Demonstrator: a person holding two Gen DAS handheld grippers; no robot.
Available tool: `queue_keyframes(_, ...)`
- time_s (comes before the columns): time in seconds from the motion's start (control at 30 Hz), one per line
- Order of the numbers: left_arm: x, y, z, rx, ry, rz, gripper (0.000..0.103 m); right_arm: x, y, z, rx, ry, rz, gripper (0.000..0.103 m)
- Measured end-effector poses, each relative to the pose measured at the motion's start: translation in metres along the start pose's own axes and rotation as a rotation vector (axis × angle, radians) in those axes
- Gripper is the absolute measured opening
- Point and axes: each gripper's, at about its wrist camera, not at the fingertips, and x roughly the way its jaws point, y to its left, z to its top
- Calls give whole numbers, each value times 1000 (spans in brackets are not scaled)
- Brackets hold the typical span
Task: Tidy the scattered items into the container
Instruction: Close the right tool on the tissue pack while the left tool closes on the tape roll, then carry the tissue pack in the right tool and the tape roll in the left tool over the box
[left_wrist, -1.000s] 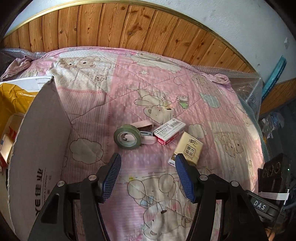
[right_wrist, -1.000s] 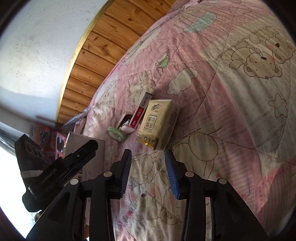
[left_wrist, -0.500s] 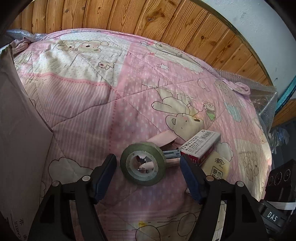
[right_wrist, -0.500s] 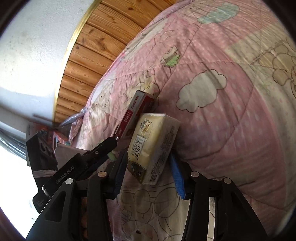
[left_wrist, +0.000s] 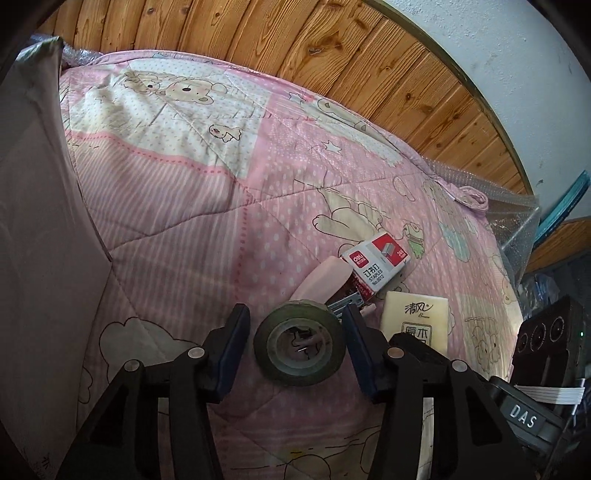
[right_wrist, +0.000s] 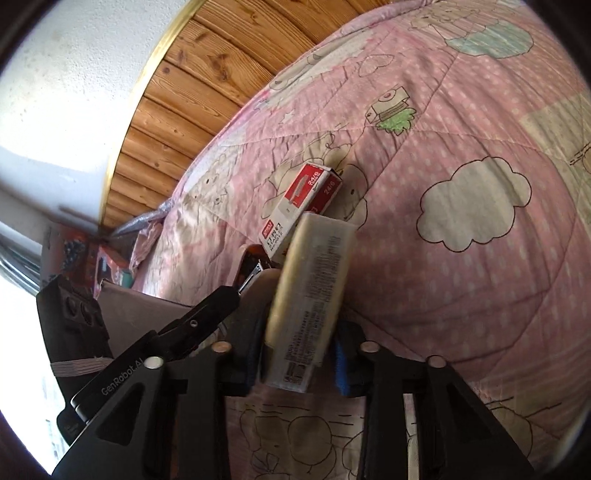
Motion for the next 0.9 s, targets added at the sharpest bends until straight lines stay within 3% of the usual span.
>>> queue_keyframes(0.03, -1, -2, 0, 13, 0, -7, 48, -1, 0, 0, 1, -5, -5, 25)
queue_keyframes(0.43, -27, -19, -9, 84, -24, 2, 48, -31, 4, -14, 8, -43, -30, 24)
queue_keyframes(0.9, -88, -28, -38, 100, -47, -43, 48, -63, 32, -59, -26, -43, -44, 24)
